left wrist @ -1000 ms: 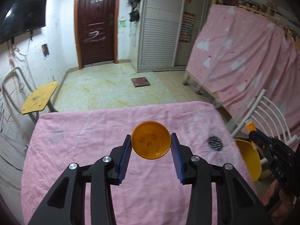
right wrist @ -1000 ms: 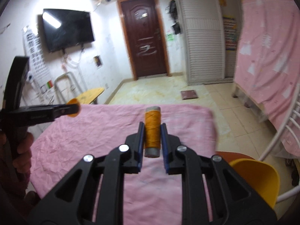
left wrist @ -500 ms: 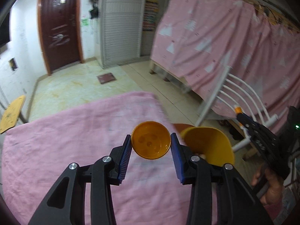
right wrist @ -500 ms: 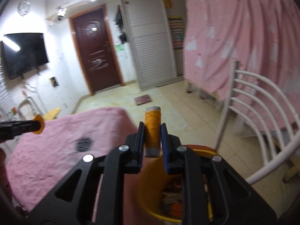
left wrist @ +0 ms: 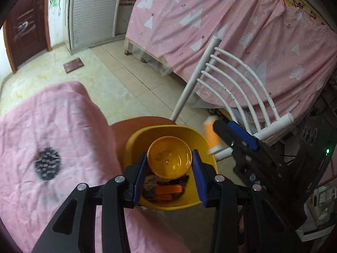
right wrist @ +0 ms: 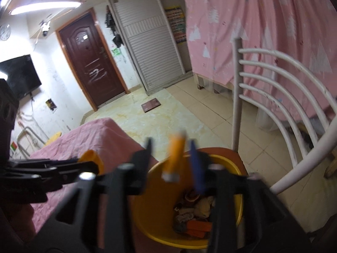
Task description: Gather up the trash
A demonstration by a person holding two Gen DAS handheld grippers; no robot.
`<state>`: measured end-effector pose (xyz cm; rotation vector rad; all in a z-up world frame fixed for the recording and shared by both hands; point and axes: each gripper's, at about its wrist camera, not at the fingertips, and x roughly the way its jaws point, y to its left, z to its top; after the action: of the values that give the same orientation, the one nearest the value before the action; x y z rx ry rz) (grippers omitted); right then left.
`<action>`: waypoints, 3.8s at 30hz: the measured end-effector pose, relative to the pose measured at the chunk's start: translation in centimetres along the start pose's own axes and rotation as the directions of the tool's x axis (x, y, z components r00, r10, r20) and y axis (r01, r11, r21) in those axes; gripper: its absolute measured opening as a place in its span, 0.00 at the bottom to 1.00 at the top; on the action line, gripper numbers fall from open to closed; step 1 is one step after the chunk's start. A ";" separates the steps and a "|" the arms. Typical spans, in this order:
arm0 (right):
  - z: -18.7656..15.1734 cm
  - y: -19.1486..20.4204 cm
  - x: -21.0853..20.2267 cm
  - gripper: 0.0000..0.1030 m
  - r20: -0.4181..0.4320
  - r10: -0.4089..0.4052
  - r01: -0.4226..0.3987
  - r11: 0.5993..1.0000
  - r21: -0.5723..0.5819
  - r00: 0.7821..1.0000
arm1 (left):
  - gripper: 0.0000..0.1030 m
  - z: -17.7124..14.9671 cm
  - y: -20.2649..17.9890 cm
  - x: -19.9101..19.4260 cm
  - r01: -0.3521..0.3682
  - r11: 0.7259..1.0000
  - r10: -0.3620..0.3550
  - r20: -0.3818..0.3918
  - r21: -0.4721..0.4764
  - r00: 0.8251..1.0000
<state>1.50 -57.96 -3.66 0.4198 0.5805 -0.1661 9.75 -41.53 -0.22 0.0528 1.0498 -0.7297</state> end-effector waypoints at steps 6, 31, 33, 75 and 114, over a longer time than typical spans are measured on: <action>-0.2 -0.3 -0.1 0.48 0.006 0.005 -0.005 1.000 0.021 1.000 | 0.59 0.3 -0.3 1.4 0.033 0.999 -0.033 -0.013 -0.027 0.999; -0.3 8.0 -2.6 0.94 0.082 0.054 -0.043 0.989 -0.141 0.995 | 0.81 -3.2 9.3 -10.9 -0.333 0.936 0.351 0.223 -0.114 0.910; -0.5 9.5 -3.0 0.94 0.084 0.081 -0.066 0.984 -0.164 0.993 | 0.81 -3.9 10.4 -11.5 -0.381 0.916 0.400 0.227 -0.126 0.888; -10.9 29.1 -1.8 0.94 -0.131 0.480 -0.494 0.797 -0.348 0.867 | 0.89 -20.2 25.6 -23.4 -0.595 0.647 0.754 0.283 -0.477 0.593; -10.9 28.6 -1.7 0.94 -0.134 0.478 -0.494 0.807 -0.324 0.868 | 0.89 -20.1 26.3 -23.0 -0.571 0.661 0.736 0.274 -0.487 0.619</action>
<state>2.37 -27.40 -1.25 0.2136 0.5170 0.4423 2.65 -1.84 0.13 -0.0388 0.6074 0.1611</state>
